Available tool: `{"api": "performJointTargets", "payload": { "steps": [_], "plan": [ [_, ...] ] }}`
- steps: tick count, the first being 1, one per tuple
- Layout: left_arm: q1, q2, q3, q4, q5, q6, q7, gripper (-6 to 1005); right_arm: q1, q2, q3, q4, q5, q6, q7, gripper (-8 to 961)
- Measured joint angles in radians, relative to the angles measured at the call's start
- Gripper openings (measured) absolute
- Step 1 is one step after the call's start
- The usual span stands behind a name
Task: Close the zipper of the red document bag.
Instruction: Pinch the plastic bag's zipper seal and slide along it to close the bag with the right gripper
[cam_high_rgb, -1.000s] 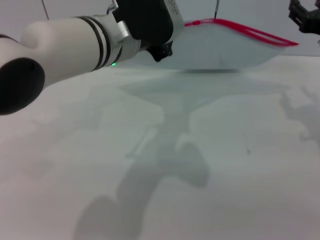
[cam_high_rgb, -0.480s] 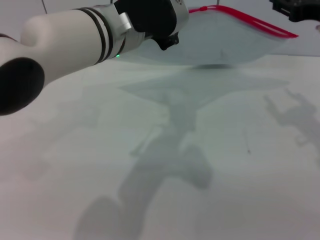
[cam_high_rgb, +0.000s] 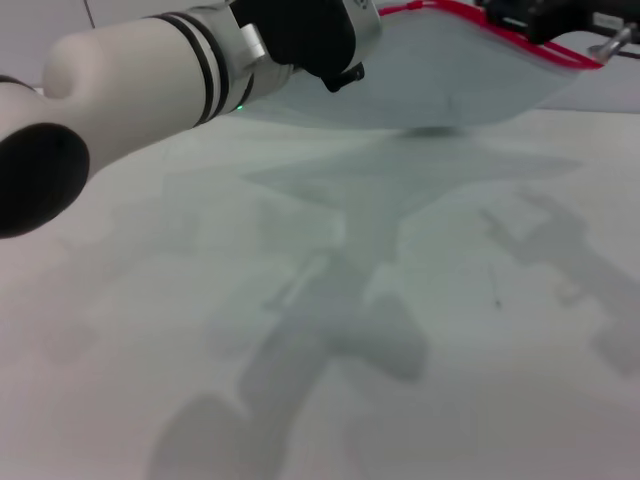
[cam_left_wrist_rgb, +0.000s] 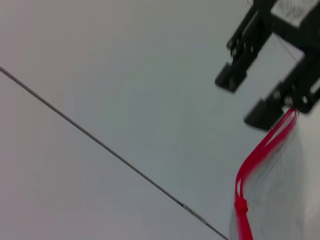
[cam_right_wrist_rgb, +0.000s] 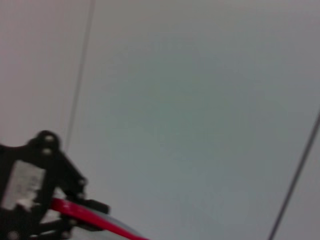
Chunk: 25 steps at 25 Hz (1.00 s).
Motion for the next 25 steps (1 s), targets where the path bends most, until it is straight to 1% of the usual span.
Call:
{"api": "performJointTargets", "payload": {
  "steps": [3, 12, 18, 25],
  "plan": [
    [0.000, 0.000, 0.004, 0.000, 0.000, 0.002, 0.003, 55, 0.020, 0.000, 0.000, 0.004, -0.006, -0.033, -0.022, 546],
    [-0.006, 0.000, 0.028, -0.009, 0.000, 0.003, 0.004, 56, 0.052, 0.001, -0.012, 0.037, -0.009, -0.070, -0.166, 538],
    [-0.007, -0.001, 0.031, -0.022, 0.000, 0.003, 0.004, 56, 0.055, 0.000, -0.014, 0.039, -0.011, -0.074, -0.269, 532],
    [-0.008, -0.002, 0.031, -0.023, 0.000, 0.003, 0.006, 56, 0.055, 0.002, -0.051, 0.020, -0.109, -0.067, -0.301, 526]
  ]
}}
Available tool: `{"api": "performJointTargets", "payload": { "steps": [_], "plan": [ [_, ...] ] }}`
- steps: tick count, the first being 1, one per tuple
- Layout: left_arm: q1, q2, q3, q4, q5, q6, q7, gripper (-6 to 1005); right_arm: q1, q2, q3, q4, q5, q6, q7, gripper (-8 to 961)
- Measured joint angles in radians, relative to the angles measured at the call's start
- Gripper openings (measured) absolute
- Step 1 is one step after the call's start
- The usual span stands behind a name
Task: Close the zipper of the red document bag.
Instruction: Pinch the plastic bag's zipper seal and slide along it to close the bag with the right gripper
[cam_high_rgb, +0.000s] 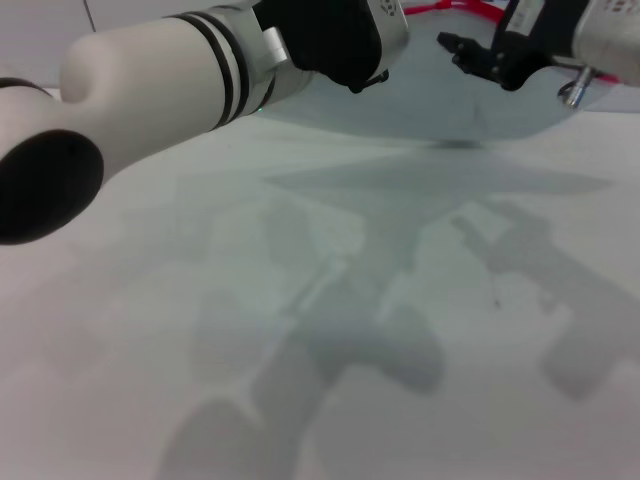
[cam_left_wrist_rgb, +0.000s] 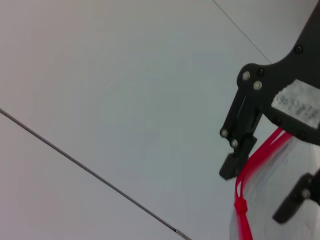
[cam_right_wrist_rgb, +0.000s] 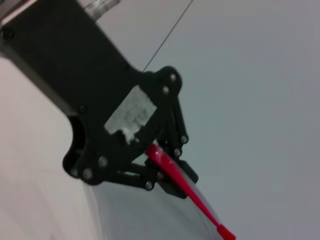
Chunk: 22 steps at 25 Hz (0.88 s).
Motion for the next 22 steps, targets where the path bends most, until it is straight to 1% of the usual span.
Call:
{"api": "performJointTargets", "payload": {
  "steps": [2, 4, 7, 12, 18, 22],
  "plan": [
    [-0.001, 0.000, 0.000, -0.001, 0.000, 0.000, 0.000, 56, 0.001, 0.000, -0.015, -0.006, -0.017, 0.012, -0.003, 524],
    [-0.001, 0.000, 0.000, -0.001, 0.000, -0.001, 0.001, 56, -0.001, 0.001, -0.042, -0.010, -0.045, 0.055, -0.004, 523],
    [-0.001, 0.000, -0.001, -0.002, 0.000, -0.005, 0.002, 56, -0.014, 0.003, -0.106, -0.019, -0.104, 0.147, -0.003, 525],
    [-0.001, 0.000, -0.001, -0.002, 0.000, -0.006, 0.002, 56, -0.035, 0.003, -0.194, -0.044, -0.176, 0.235, -0.003, 524],
    [-0.002, 0.000, -0.001, -0.002, 0.000, -0.007, 0.002, 56, -0.046, 0.003, -0.231, -0.063, -0.220, 0.248, -0.004, 524],
    [-0.002, 0.000, -0.001, -0.002, 0.000, -0.007, 0.002, 56, -0.049, 0.003, -0.236, -0.070, -0.236, 0.249, -0.004, 525]
  ]
}}
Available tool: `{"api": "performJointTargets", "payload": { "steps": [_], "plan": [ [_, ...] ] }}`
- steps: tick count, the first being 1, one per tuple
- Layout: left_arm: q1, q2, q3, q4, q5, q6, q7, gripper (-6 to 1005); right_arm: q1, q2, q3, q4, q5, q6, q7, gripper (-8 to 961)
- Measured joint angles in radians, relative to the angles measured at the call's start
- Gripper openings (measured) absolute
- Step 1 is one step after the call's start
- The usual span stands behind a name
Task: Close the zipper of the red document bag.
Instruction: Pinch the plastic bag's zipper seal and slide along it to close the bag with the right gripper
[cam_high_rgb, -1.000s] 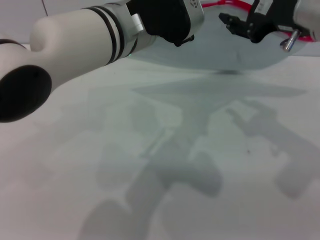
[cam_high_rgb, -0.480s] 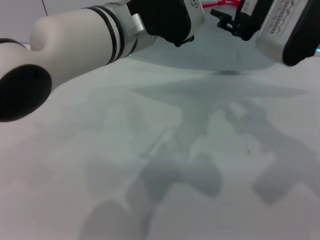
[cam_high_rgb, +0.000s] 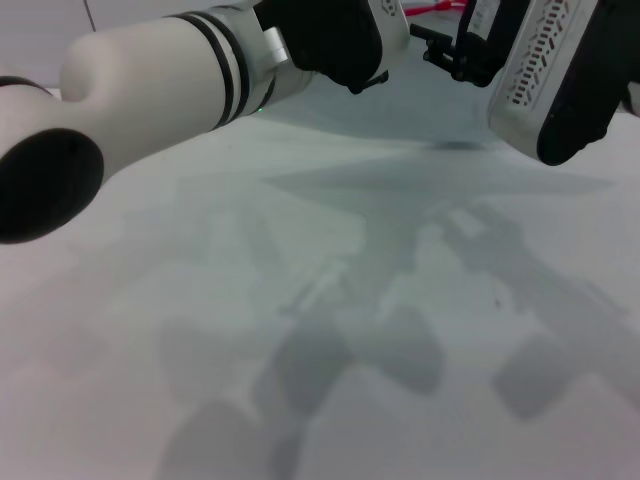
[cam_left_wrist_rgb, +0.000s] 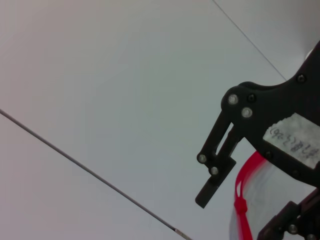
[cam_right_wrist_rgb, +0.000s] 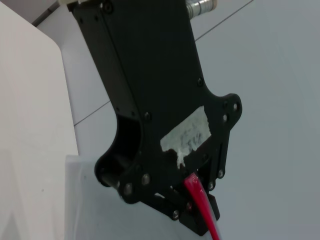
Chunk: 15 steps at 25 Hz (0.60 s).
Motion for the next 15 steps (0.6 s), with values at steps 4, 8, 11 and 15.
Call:
{"api": "performJointTargets", "payload": {
  "steps": [4, 8, 11, 15],
  "plan": [
    [0.000, 0.000, 0.000, 0.000, 0.000, 0.000, 0.000, 57, 0.000, 0.000, -0.002, -0.001, -0.001, 0.000, 0.001, 523],
    [0.000, 0.000, 0.000, 0.000, 0.000, 0.001, 0.000, 57, -0.001, 0.000, -0.002, 0.005, -0.001, 0.001, 0.001, 519],
    [0.000, 0.000, 0.003, 0.000, 0.000, 0.004, 0.000, 57, -0.001, 0.000, -0.005, 0.009, -0.002, 0.004, 0.000, 507],
    [0.000, 0.000, 0.007, 0.002, 0.000, 0.005, 0.000, 57, 0.000, 0.000, -0.014, 0.024, -0.003, 0.024, 0.000, 466]
  ]
}}
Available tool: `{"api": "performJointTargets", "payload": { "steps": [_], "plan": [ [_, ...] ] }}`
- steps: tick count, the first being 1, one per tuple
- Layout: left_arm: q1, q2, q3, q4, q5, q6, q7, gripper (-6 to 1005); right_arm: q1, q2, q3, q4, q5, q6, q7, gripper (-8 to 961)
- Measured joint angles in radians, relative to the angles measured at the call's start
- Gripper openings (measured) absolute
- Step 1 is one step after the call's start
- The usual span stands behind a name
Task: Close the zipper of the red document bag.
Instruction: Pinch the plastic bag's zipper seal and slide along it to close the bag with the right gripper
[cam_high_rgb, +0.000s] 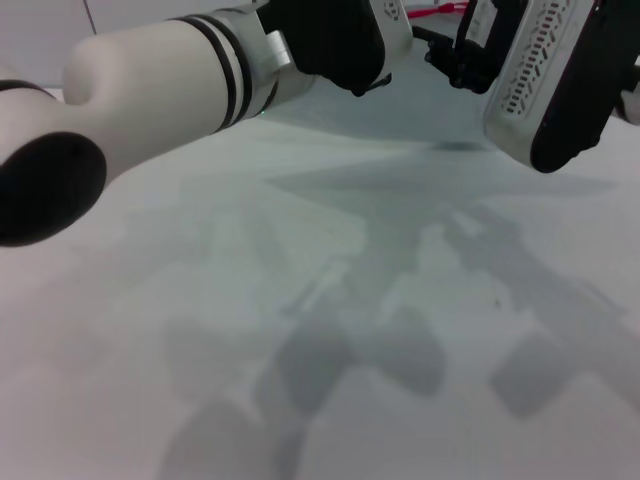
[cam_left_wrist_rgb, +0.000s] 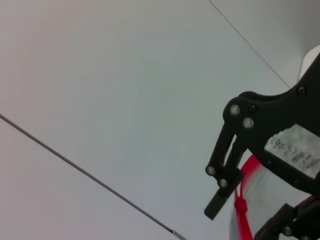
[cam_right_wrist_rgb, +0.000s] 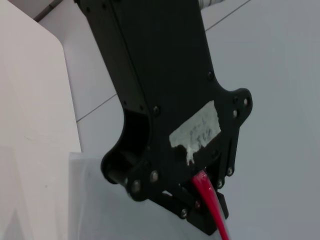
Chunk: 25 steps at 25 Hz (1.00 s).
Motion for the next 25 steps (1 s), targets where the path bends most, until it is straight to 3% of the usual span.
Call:
{"api": "performJointTargets", "payload": {
  "steps": [13, 25],
  "plan": [
    [0.001, 0.001, 0.001, 0.000, 0.000, 0.002, 0.000, 57, 0.004, 0.002, -0.013, 0.011, -0.034, 0.017, 0.008, 252],
    [0.004, 0.002, 0.001, -0.002, 0.000, 0.002, 0.015, 57, 0.003, 0.003, -0.013, 0.008, -0.035, 0.026, 0.008, 191]
  ]
}}
